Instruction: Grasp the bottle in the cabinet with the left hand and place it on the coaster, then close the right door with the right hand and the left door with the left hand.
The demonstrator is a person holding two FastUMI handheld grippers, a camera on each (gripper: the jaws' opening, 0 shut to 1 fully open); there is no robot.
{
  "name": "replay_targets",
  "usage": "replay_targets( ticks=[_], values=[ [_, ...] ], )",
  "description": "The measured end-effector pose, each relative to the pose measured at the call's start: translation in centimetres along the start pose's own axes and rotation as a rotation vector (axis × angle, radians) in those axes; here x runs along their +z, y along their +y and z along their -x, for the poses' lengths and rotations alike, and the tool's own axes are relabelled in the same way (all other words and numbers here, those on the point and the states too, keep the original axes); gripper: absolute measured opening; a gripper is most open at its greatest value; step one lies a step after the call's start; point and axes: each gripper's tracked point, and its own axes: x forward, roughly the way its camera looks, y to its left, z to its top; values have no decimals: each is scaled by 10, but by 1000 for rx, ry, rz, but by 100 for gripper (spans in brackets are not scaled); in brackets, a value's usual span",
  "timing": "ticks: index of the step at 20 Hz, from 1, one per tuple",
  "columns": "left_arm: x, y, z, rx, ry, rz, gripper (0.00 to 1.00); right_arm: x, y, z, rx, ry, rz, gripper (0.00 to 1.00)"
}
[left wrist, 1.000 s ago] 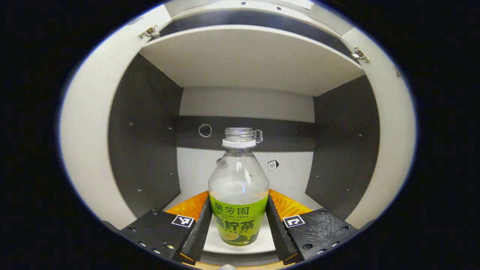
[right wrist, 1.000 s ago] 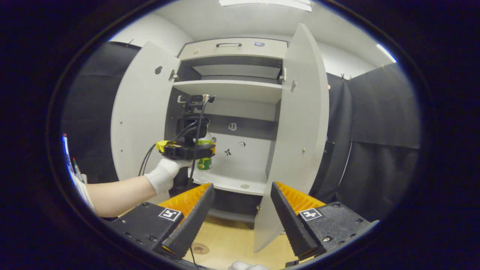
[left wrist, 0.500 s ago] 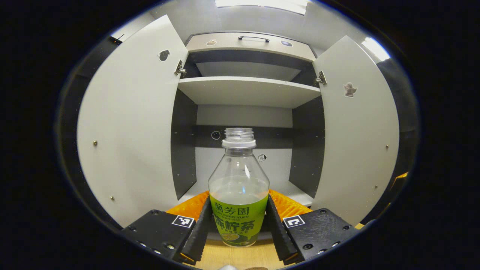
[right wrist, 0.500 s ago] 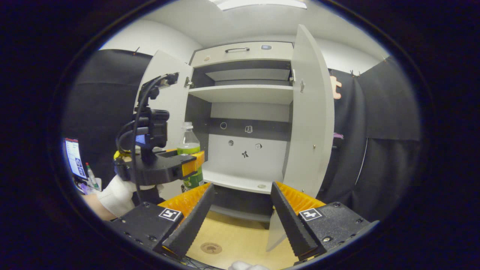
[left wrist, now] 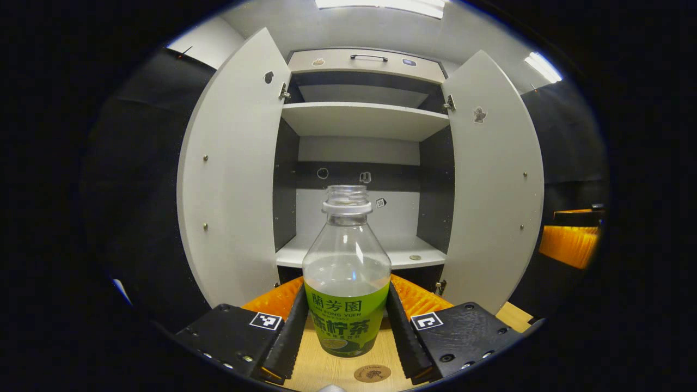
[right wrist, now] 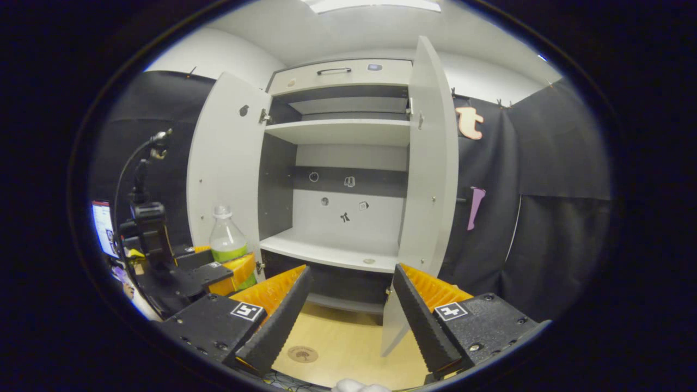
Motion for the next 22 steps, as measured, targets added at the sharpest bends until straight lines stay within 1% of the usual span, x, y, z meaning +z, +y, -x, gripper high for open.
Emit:
replay_targets(
  ticks=[5, 10, 13, 17, 19, 22],
  values=[
    [-48, -1, 7, -10, 20, 23, 71, -2, -10, 4, -43, 2, -2, 99],
    [-105, -9, 7, -34, 58, 48, 71, -3, -11, 4, -58, 7, 3, 99],
    [-139, -18, 4, -76, 69, 43, 71, -4, -10, 3, -63, 13, 13, 99],
    [-180, -26, 4, -113, 82, 69, 71, -5, -14, 4, -83, 23, 33, 99],
    [-194, -32, 4, -126, 69, 52, 72, -6, -18, 5, -97, 25, 46, 99],
    [-213, -41, -1, -166, 57, 13, 71, -11, -23, 6, -114, 40, 58, 99]
  ],
)
